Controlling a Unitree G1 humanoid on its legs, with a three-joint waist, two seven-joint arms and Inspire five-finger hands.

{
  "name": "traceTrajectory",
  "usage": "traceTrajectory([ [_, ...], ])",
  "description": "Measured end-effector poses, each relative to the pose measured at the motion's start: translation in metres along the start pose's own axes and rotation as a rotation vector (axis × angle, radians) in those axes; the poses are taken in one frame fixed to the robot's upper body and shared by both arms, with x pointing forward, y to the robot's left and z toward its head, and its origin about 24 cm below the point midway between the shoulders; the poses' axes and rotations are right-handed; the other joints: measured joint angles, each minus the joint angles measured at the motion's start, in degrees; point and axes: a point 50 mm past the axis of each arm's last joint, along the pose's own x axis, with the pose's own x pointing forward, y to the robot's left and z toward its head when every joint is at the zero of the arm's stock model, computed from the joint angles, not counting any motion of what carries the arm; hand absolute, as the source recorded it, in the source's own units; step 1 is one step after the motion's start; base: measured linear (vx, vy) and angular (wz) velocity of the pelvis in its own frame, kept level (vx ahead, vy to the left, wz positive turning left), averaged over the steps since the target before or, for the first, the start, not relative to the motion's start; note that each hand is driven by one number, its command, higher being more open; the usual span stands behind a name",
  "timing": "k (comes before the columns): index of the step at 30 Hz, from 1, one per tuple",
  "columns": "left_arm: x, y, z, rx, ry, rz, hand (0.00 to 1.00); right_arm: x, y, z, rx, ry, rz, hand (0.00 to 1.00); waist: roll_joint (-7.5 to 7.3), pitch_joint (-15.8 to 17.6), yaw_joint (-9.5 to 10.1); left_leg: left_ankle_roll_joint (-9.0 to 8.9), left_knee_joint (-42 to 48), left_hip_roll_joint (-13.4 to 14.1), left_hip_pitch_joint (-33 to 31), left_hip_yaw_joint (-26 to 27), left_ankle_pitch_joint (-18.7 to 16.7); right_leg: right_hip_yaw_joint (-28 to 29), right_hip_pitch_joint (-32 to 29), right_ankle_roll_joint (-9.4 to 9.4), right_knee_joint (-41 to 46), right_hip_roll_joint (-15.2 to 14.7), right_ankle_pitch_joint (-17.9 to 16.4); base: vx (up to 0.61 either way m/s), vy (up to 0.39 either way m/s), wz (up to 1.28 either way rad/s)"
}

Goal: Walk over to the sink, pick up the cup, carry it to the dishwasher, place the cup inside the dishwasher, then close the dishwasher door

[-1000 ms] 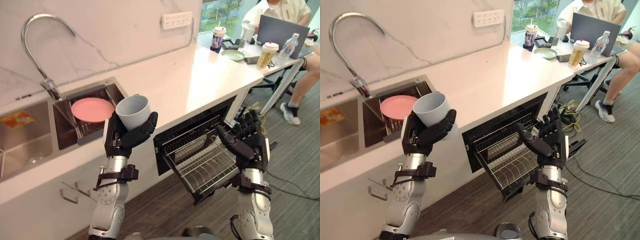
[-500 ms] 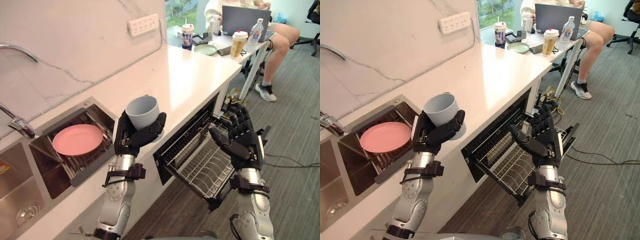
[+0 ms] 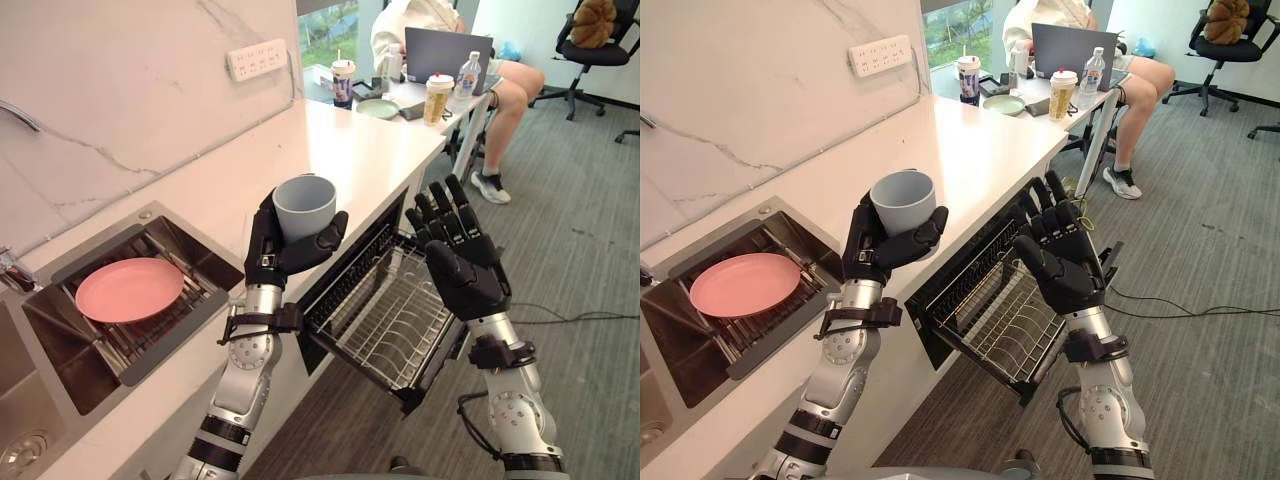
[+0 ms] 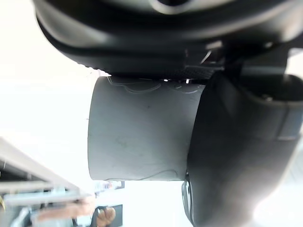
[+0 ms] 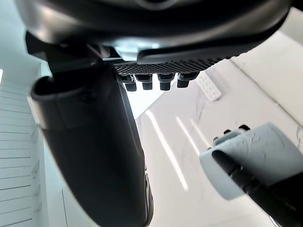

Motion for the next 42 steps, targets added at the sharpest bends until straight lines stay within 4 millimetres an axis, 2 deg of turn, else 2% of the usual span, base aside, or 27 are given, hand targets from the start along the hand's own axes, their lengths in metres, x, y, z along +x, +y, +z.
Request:
traceTrajectory([
  [5, 0.007, -0.001, 0.004, 0.226, -0.09, -0.037, 0.0, 0.004, 0.001, 0.004, -0.017, 0.023, 0.038, 1.0, -0.69, -0.47, 0.04, -0.19, 0.0, 0.37, 0.11, 0.58, 0.11, 0.23, -0.19, -0.05, -0.09, 0.36, 0.28, -0.02, -0.021, -0.07],
  [11, 0.001, -0.012, -0.007, 0.35, -0.095, -0.127, 0.0, 0.009, 0.001, 0.001, -0.034, 0.066, 0.019, 1.0, -0.7, -0.51, 0.18, -0.17, -0.01, 0.37, -0.16, 0.38, 0.28, -0.04, -0.15, -0.13, -0.46, 0.34, 0.64, -0.04, -0.01, 0.01],
  [20, -0.009, -0.04, -0.012, 0.336, -0.076, -0.23, 0.0, 0.031, 0.005, -0.015, -0.03, 0.117, -0.064, 1.0, -0.68, -2.21, 0.4, -0.22, -0.21, 0.4, -1.19, -2.65, 1.72, -3.05, 0.82, -0.34, -0.88, 0.28, 0.83, -0.05, -0.019, 0.16],
  [26, -0.012, -0.056, -0.012, 0.331, -0.071, -0.293, 0.0, 0.044, 0.008, -0.026, -0.154, 0.204, -0.062, 1.0, -0.77, -2.31, 1.21, -0.27, -0.4, 0.83, -1.69, -3.72, 2.4, -4.09, 0.98, -0.8, -1.05, 0.34, 1.11, -0.07, -0.014, 0.09],
  [42, -0.017, -0.048, -0.028, 0.37, 0.035, -0.33, 0.0, 0.051, -0.004, -0.04, -0.208, 0.399, -0.061, 1.0, -2.28, -2.91, 1.9, -0.92, -0.38, 1.99, -2.51, -4.74, 3.31, -5.32, 1.93, -1.89, -3.62, 1.71, 2.57, -0.04, -0.018, 0.03],
])
